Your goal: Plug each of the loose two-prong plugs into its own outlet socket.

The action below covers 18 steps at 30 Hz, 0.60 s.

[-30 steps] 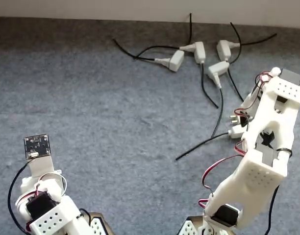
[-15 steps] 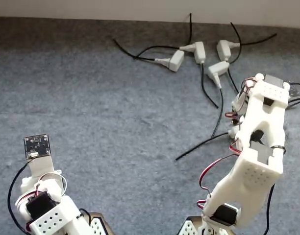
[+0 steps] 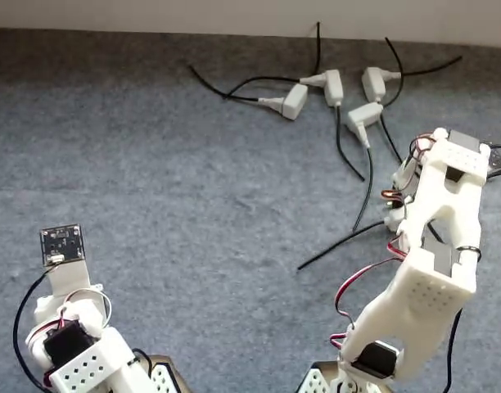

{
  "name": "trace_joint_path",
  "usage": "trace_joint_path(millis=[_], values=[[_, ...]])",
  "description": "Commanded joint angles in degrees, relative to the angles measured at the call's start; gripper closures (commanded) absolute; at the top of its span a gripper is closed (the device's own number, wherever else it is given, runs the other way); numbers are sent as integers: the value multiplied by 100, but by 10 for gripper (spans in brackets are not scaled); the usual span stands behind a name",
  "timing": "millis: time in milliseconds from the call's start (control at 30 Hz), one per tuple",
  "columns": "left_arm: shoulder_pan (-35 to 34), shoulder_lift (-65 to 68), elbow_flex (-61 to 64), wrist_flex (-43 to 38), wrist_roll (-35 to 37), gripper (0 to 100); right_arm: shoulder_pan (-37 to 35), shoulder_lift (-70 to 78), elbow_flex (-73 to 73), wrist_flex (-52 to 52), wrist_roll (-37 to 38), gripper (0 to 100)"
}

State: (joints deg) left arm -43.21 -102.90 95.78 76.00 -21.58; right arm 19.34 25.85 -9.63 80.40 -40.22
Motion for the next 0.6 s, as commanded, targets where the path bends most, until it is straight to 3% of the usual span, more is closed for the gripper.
trace_joint_path(millis=[0,400,567], values=[[66,-13,-13,0,9,990,-620,-110,-66,347,88,925],[101,-13,-13,0,9,990,-3002,-92,-620,866,308,925],[101,-13,-13,0,9,990,-4110,-66,-620,207,325,925]])
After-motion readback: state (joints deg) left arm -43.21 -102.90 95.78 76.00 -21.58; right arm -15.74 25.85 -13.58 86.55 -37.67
